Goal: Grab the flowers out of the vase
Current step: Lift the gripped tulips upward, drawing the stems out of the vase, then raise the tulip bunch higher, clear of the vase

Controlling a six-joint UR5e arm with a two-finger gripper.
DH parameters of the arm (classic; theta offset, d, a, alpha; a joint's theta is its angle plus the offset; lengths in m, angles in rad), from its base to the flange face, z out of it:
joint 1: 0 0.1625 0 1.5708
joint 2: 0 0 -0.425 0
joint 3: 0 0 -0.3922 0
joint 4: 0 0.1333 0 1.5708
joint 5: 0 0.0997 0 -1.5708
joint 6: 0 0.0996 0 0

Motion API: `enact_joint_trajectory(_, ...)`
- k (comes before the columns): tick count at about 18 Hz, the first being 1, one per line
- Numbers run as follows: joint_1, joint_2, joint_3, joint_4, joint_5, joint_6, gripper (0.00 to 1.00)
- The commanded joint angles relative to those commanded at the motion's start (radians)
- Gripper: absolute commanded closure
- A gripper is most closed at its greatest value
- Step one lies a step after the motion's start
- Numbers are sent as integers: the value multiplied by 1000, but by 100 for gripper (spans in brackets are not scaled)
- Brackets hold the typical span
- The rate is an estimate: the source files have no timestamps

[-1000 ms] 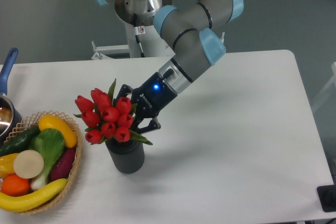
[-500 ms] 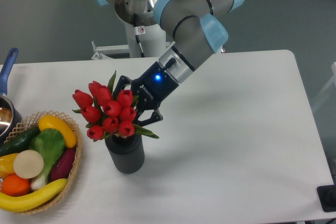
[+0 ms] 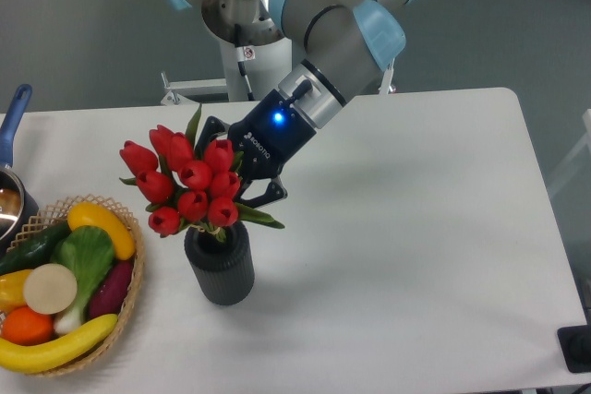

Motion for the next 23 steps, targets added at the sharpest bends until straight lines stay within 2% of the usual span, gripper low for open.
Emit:
enact_joint_trajectory(5,-3,26,40,0,-34,-77,58)
enact_joint_trajectory(8,-3,28,67,0,-74,-115,58)
enact_joint_trajectory(14,3,26,124,0,-74,-171,58)
enact_joint_trajectory(23,257,26,140,2,-67,-158,58)
